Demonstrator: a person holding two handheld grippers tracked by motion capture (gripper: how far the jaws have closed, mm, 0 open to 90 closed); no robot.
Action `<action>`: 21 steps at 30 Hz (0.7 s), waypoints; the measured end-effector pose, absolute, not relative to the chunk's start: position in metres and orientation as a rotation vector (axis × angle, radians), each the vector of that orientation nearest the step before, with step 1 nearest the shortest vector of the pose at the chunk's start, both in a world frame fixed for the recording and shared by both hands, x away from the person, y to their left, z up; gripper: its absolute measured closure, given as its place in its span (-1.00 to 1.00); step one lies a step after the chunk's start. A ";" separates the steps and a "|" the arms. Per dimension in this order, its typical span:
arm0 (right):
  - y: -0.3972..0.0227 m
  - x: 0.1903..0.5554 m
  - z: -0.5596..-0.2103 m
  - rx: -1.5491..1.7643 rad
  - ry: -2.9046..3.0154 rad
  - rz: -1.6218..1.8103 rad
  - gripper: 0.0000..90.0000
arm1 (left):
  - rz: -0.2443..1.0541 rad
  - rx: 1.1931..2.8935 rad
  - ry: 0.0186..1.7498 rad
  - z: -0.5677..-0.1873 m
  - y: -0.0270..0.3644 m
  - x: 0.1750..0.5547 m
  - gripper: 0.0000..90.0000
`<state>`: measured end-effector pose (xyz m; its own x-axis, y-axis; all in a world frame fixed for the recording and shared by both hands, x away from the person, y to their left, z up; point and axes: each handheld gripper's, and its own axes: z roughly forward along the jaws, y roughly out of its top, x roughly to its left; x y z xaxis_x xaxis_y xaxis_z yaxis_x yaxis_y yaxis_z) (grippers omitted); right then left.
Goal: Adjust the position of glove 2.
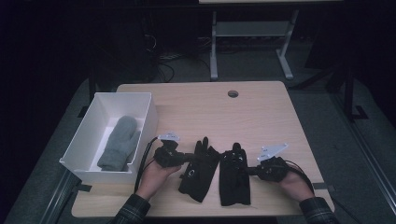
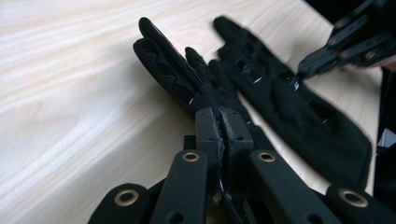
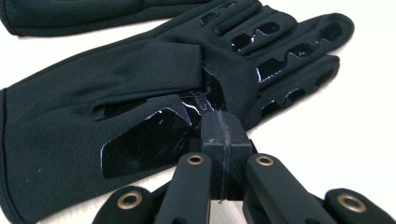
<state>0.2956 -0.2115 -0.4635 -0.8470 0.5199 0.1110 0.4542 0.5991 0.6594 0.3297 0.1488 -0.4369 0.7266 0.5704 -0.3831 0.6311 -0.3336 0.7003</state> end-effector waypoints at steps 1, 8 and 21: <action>-0.210 0.295 -0.464 0.832 2.728 1.085 1.00 | -0.090 2.015 0.906 -0.436 0.148 0.330 0.94; -0.194 0.295 -0.464 0.794 2.751 1.094 1.00 | -0.116 1.977 0.894 -0.432 0.147 0.333 0.94; -0.184 0.297 -0.464 0.765 2.758 1.096 1.00 | -0.133 1.946 0.894 -0.425 0.152 0.336 0.94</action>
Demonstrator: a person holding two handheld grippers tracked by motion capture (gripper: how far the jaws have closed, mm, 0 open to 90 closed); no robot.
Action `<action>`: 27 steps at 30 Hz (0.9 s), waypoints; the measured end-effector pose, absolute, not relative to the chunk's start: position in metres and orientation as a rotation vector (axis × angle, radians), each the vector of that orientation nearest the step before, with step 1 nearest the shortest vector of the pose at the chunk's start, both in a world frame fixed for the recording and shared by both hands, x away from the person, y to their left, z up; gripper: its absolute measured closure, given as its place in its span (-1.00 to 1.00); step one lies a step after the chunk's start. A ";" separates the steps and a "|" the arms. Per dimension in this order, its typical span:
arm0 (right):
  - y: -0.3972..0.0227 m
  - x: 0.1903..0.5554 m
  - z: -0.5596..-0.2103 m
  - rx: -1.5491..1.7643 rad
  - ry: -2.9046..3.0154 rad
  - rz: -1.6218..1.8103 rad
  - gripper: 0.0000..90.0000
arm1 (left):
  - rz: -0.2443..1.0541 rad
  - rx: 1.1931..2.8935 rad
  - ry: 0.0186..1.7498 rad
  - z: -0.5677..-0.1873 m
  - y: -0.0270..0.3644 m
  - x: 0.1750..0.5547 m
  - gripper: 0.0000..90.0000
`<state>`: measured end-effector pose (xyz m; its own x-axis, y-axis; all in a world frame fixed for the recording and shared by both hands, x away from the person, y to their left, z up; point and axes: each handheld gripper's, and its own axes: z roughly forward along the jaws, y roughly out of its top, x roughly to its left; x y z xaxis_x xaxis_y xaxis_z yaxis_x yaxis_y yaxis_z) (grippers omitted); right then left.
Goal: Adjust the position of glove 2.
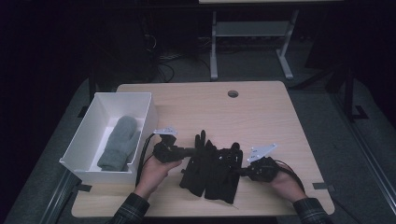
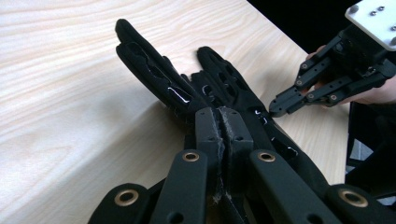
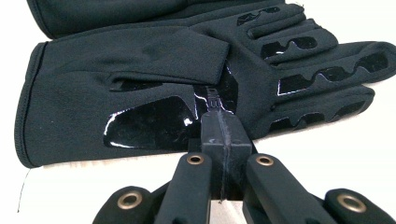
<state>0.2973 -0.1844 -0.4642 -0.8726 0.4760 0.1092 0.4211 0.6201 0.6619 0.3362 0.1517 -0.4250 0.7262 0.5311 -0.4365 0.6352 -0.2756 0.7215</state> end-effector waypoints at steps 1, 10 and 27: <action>-0.184 0.297 -0.464 0.762 2.758 1.095 1.00 | -0.137 1.943 0.892 -0.425 0.151 0.336 0.94; -0.179 0.300 -0.464 0.759 2.751 1.096 1.00 | -0.163 1.927 0.867 -0.420 0.142 0.337 0.94; -0.149 0.308 -0.466 0.743 2.735 1.120 1.00 | -0.161 1.946 0.827 -0.420 0.112 0.339 0.94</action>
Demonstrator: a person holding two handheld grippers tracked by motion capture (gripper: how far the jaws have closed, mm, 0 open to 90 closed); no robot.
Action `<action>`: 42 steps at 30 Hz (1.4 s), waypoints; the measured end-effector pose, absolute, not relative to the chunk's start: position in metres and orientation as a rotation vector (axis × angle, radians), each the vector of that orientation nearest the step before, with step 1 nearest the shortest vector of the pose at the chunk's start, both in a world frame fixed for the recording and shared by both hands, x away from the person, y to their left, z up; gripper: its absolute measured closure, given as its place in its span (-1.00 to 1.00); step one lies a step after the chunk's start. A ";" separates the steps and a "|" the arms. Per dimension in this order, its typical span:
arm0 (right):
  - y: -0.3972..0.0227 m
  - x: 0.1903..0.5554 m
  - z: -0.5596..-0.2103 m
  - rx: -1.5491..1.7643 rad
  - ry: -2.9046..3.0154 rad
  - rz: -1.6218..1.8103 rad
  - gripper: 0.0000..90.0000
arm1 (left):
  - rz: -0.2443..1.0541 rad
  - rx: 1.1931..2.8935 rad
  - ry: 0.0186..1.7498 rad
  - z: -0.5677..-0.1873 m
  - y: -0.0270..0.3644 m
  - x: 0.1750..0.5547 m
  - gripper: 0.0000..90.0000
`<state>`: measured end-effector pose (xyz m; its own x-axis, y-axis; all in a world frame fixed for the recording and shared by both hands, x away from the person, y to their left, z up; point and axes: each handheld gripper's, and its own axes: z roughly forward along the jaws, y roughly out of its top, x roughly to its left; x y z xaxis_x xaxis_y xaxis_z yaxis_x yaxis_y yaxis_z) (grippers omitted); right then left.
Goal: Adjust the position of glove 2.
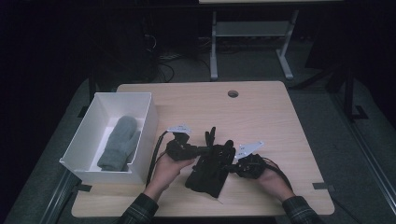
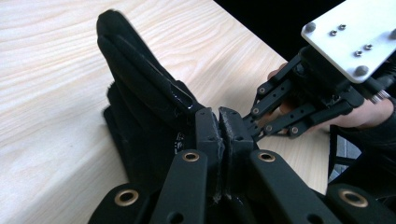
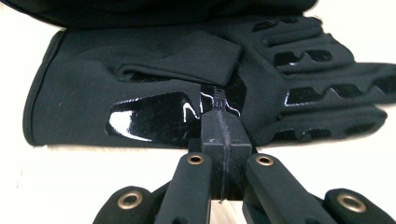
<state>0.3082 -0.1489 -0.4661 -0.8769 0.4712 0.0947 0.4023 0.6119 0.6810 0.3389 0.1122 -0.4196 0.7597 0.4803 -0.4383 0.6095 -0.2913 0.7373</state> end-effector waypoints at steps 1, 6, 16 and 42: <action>-0.146 0.308 -0.466 0.742 2.733 1.120 1.00 | -0.161 1.955 0.828 -0.421 0.110 0.339 0.94; -0.132 0.310 -0.466 0.731 2.720 1.120 1.00 | -0.155 2.010 0.815 -0.430 0.098 0.337 0.94; -0.127 0.311 -0.467 0.721 2.710 1.122 1.00 | -0.130 2.040 0.825 -0.444 0.084 0.342 0.92; -0.205 0.335 -0.465 1.037 2.444 1.100 -0.12 | -0.105 2.219 0.732 -0.454 0.058 0.324 0.99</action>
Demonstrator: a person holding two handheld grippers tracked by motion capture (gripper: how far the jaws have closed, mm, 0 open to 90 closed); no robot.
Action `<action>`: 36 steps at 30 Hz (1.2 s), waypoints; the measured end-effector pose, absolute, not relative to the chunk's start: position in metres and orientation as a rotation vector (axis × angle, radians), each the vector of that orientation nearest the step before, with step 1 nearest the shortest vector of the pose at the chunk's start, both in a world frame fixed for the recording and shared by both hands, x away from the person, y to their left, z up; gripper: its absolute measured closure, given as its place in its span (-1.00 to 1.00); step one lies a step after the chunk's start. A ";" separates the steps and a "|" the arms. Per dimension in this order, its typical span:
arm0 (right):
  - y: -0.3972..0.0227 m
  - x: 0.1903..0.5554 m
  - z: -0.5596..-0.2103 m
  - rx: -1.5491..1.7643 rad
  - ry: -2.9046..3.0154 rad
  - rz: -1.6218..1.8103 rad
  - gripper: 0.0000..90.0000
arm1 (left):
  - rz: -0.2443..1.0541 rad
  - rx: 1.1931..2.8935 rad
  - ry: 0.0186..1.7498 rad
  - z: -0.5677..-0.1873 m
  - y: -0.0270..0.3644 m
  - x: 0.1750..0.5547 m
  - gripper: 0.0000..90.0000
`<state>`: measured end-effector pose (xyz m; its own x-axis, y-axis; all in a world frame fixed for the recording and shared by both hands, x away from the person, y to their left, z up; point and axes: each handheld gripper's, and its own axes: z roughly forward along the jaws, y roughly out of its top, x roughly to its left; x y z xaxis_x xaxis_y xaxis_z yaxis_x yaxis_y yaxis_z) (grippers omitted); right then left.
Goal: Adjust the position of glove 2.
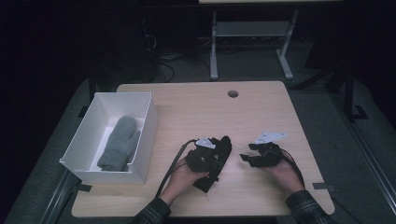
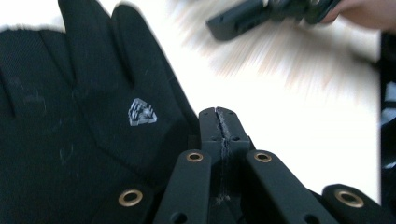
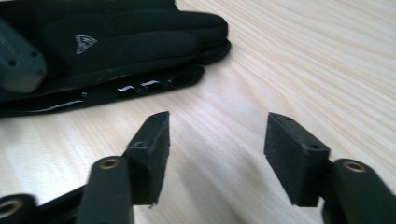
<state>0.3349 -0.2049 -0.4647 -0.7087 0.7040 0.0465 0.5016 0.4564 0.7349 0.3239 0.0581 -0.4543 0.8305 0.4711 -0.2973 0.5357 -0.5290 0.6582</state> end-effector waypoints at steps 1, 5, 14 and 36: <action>-0.205 0.335 -0.466 1.045 2.443 1.093 -0.15 | -0.100 2.235 0.732 -0.455 0.058 0.323 0.99; -0.205 0.337 -0.468 1.055 2.426 1.072 -0.26 | -0.095 2.284 0.726 -0.453 0.059 0.319 0.99; -0.203 0.340 -0.474 1.068 2.415 1.030 -0.43 | -0.045 2.355 0.704 -0.450 0.074 0.313 0.99; -0.205 0.345 -0.482 1.124 2.393 1.046 -0.70 | 0.079 2.293 0.719 -0.421 0.111 0.317 0.24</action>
<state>0.3448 -0.2051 -0.4819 -0.6498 0.7592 0.0369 0.5427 0.4294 0.7219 0.3175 0.1110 -0.4209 0.8427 0.5182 -0.1463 0.4739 -0.5850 0.6582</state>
